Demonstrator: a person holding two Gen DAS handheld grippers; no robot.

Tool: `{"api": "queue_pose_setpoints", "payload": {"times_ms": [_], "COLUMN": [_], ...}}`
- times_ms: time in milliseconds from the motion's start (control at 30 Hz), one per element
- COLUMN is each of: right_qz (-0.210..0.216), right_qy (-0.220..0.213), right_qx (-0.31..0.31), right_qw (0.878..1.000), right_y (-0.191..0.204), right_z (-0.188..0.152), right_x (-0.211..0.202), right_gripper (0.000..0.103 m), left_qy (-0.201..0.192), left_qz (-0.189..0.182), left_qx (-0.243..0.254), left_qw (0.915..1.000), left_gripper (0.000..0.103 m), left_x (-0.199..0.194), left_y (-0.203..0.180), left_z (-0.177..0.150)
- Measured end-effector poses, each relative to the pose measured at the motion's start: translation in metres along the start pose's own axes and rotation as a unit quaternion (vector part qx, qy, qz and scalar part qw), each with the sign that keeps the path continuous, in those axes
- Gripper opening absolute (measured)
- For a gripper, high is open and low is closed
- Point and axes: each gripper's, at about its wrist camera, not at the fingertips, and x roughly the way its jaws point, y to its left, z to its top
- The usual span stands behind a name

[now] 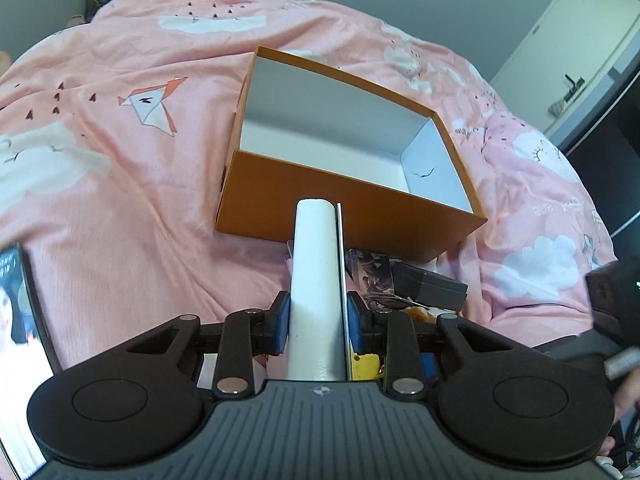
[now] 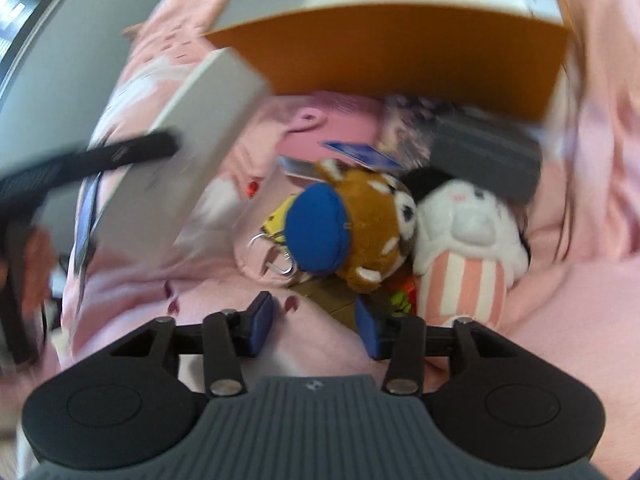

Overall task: Organize objects
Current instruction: 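Grasp the small gold cardboard box with the right tool while the left tool holds the glasses case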

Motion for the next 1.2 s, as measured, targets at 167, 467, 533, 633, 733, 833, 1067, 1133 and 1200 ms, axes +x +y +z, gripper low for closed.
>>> {"api": "queue_pose_setpoints", "payload": {"times_ms": [167, 467, 533, 633, 733, 833, 1067, 1133, 1200], "right_qz": [-0.002, 0.022, 0.022, 0.013, -0.012, -0.035, -0.057, -0.060, -0.057], "right_qy": [0.035, 0.093, 0.088, 0.074, 0.049, 0.023, -0.024, -0.036, -0.049], "right_qx": [0.123, 0.243, 0.233, 0.189, 0.124, 0.065, -0.005, -0.019, -0.028], "right_qw": [0.992, 0.965, 0.968, 0.979, 0.991, 0.997, 0.998, 0.997, 0.997], "right_y": [-0.028, -0.050, -0.048, -0.033, -0.010, 0.010, 0.032, 0.038, 0.039], "right_z": [0.009, 0.008, 0.007, 0.005, 0.004, 0.002, -0.001, -0.006, -0.006], "right_x": [0.025, 0.066, 0.065, 0.054, 0.040, 0.025, -0.007, -0.016, -0.024], "right_gripper": [0.063, 0.069, 0.068, 0.063, 0.061, 0.060, 0.060, 0.059, 0.059], "left_qy": [-0.006, -0.003, -0.003, -0.003, -0.004, -0.007, -0.009, -0.007, -0.006], "left_qz": [-0.008, -0.008, -0.005, -0.005, -0.007, -0.007, -0.018, -0.024, -0.029], "left_qx": [0.001, 0.002, 0.001, -0.001, 0.000, 0.001, -0.007, -0.012, -0.015], "left_qw": [0.9999, 1.0000, 1.0000, 1.0000, 1.0000, 1.0000, 0.9998, 0.9996, 0.9995], "left_gripper": [0.033, 0.033, 0.033, 0.033, 0.033, 0.033, 0.033, 0.033, 0.033], "left_x": [-0.001, 0.000, 0.000, 0.000, -0.001, -0.003, -0.006, -0.005, -0.005], "left_y": [-0.004, -0.005, -0.003, -0.002, -0.002, -0.003, -0.003, -0.003, -0.002], "left_z": [-0.009, -0.012, -0.013, -0.013, -0.013, -0.012, -0.010, -0.010, -0.010]}}
